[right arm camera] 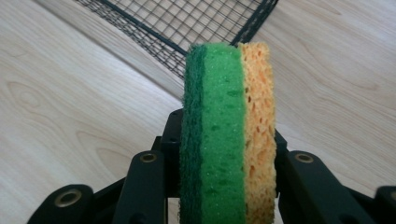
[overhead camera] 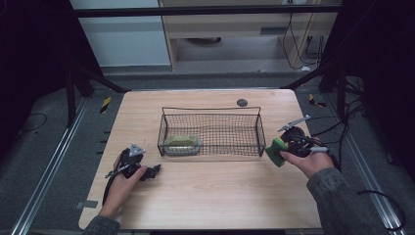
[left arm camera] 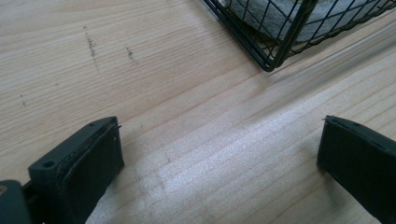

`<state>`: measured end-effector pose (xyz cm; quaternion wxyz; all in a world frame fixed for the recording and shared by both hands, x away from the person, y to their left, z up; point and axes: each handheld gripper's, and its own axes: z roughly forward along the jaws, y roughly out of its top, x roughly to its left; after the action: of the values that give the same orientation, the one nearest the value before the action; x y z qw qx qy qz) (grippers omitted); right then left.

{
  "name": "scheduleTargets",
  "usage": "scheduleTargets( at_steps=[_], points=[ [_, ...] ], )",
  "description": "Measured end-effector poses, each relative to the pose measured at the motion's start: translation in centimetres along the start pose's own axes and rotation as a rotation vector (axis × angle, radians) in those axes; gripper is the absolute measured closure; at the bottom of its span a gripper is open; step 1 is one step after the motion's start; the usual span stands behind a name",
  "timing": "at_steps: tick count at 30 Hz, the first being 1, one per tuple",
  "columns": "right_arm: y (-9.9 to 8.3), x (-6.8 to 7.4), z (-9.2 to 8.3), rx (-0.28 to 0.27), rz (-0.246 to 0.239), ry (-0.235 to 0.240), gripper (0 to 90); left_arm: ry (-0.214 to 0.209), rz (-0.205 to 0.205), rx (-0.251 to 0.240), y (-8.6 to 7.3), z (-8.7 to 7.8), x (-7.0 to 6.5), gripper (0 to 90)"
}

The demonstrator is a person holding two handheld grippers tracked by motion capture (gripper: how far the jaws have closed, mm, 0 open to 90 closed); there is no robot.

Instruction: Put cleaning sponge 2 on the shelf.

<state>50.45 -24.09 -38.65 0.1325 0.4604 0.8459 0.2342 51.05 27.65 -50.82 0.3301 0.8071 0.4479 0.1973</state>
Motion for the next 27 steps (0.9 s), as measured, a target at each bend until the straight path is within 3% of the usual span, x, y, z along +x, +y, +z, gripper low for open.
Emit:
scheduleTargets(
  at_steps=[18,27],
  points=[
    [2.2,-2.2,-1.8,-0.059,-0.009,-0.065,64.1,0.0,0.0,0.0,0.0,0.0,0.0,0.0],
    [5.3,-3.3,-2.6,-0.071,-0.05,-0.134,64.2,0.0,0.0,0.0,0.0,0.0,0.0,0.0]
  ],
)
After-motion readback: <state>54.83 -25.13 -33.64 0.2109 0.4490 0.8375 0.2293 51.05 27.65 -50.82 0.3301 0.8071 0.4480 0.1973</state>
